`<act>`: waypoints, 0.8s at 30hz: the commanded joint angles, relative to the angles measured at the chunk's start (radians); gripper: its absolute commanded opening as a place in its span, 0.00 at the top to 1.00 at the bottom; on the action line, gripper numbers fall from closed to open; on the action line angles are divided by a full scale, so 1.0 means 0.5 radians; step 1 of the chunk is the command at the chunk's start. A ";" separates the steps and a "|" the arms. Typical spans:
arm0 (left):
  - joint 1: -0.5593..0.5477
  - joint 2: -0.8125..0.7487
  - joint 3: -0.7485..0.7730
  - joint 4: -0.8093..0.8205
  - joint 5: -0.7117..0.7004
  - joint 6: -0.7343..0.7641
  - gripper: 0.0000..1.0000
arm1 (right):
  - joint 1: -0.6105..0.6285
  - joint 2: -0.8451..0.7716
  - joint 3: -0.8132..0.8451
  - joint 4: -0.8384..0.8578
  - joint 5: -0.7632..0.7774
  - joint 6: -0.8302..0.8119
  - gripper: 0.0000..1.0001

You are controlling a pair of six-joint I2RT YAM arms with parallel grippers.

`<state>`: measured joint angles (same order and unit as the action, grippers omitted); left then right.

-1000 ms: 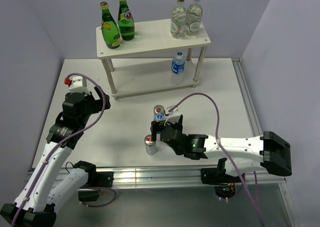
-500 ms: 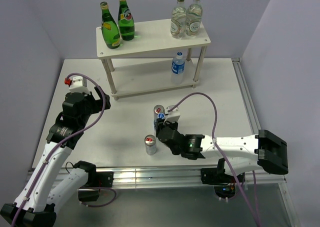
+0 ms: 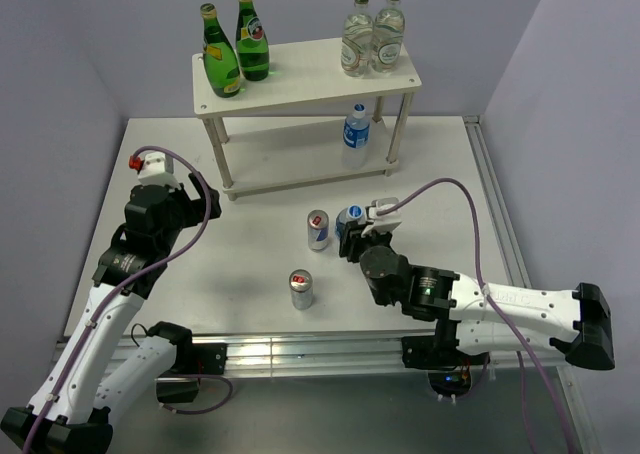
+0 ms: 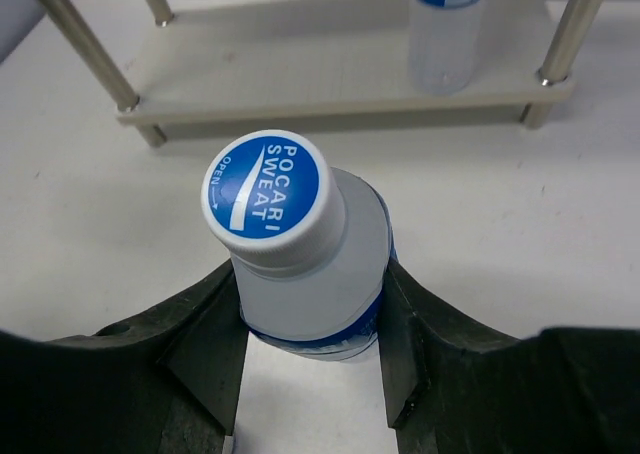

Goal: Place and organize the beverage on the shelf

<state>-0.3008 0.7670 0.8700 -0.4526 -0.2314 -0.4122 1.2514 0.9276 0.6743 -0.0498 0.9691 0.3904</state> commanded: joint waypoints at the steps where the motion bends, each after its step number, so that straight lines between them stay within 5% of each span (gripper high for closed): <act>1: 0.013 -0.037 -0.003 0.071 0.027 0.024 0.01 | -0.137 -0.027 0.109 0.697 0.109 -0.378 1.00; 10: 0.013 -0.024 -0.007 0.068 0.030 0.024 0.01 | -0.677 0.536 0.436 1.391 -0.217 -0.618 1.00; 24: 0.013 -0.015 -0.016 0.074 0.024 0.021 0.01 | -1.085 1.378 1.121 1.615 -0.459 -0.612 1.00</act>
<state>-0.2977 0.7673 0.8696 -0.4526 -0.2317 -0.4122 0.7391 1.6112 1.1439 0.5491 0.7467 0.0837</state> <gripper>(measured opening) 0.994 0.538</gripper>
